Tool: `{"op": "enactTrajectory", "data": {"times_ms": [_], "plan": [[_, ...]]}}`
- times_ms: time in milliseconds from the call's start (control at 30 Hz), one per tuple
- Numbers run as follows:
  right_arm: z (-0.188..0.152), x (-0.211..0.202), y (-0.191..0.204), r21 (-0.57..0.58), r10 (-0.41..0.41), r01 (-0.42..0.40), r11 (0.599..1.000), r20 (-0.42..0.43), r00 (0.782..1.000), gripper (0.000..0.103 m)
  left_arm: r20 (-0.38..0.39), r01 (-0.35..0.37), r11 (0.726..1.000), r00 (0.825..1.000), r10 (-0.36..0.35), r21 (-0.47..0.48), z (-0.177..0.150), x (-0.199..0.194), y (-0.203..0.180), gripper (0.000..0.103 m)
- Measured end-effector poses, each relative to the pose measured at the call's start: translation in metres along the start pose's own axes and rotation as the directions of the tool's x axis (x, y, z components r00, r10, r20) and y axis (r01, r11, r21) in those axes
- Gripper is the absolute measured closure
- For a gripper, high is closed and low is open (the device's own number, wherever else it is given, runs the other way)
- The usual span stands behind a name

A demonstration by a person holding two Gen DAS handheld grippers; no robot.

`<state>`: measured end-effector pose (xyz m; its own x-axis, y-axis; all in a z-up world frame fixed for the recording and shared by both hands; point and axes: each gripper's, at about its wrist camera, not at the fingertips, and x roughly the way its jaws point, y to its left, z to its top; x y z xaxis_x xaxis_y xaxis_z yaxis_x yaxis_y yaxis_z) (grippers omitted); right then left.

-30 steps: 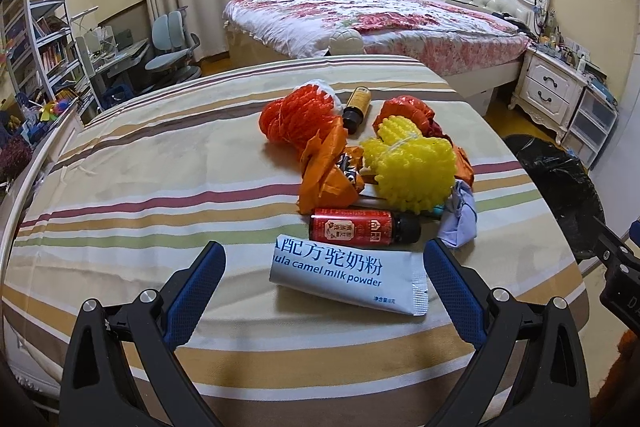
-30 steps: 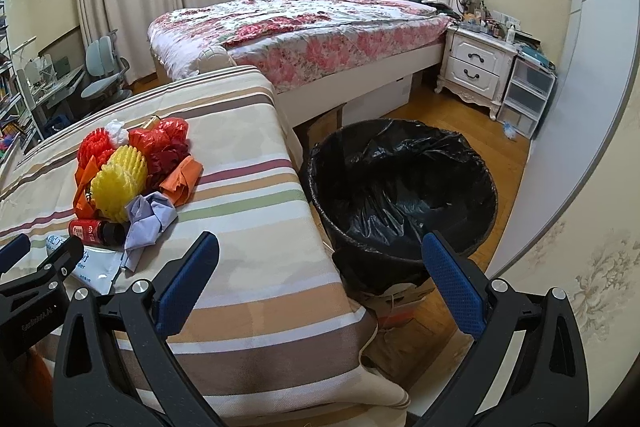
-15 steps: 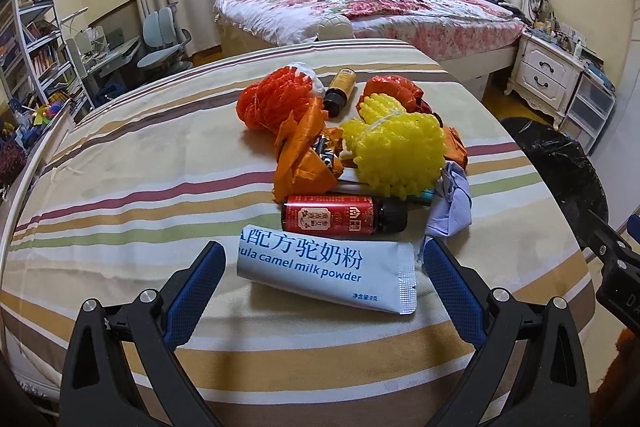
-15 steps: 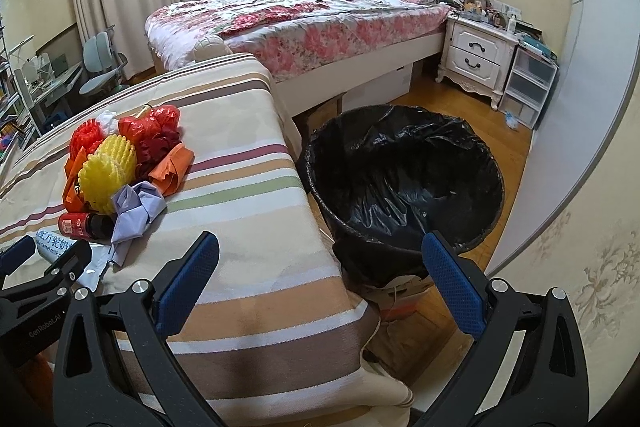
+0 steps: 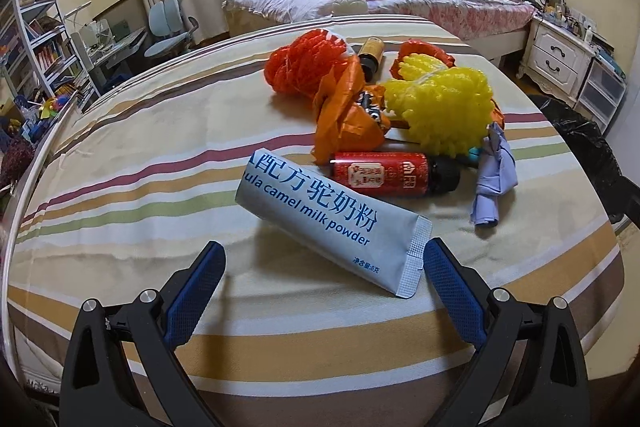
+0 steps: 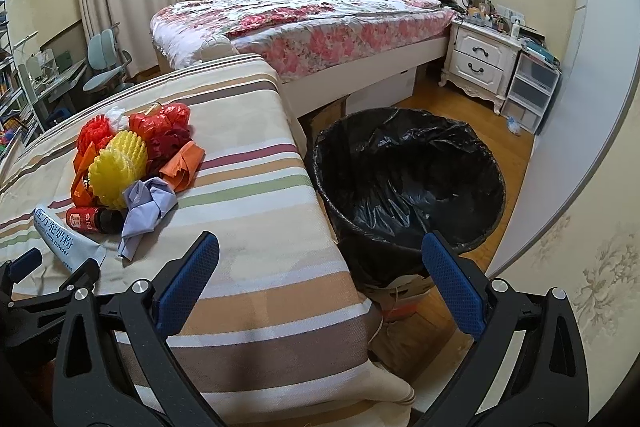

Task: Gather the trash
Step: 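Move the left tool to the white milk powder sachet and close on it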

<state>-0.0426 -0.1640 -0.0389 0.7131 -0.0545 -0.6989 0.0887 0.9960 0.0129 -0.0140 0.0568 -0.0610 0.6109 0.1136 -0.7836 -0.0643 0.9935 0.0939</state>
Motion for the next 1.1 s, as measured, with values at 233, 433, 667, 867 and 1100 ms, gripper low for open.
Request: {"op": "enactTrajectory", "data": {"times_ms": [233, 433, 667, 867, 1100], "plan": [[-0.001, 0.001, 0.011, -0.02, 0.009, -0.009, 1.0, -0.005, 1.0, 0.004, -0.014, -0.018, 0.998, 1.0, 0.018, -0.056, 0.001, 0.002, 0.025, 0.006], [-0.004, 0.003, 0.019, -0.04, 0.014, -0.015, 0.999, -0.013, 1.0, 0.004, -0.035, 0.028, 0.996, 0.999, -0.031, -0.085, 0.007, 0.004, 0.024, 0.006], [-0.005, 0.005, 0.02, -0.039, 0.013, -0.014, 0.999, -0.017, 1.0, 0.004, -0.032, 0.037, 0.994, 0.999, -0.04, -0.104, 0.017, 0.008, 0.017, 0.006], [-0.005, 0.006, 0.017, -0.034, 0.014, -0.015, 0.999, -0.022, 1.0, 0.004, -0.067, 0.016, 0.992, 0.997, -0.025, -0.128, 0.019, 0.017, 0.024, 0.006], [-0.007, 0.006, 0.016, -0.035, 0.02, -0.02, 0.999, -0.025, 0.999, 0.004, -0.073, 0.013, 0.99, 0.997, -0.024, -0.139, 0.01, 0.011, 0.039, 0.006]]}}
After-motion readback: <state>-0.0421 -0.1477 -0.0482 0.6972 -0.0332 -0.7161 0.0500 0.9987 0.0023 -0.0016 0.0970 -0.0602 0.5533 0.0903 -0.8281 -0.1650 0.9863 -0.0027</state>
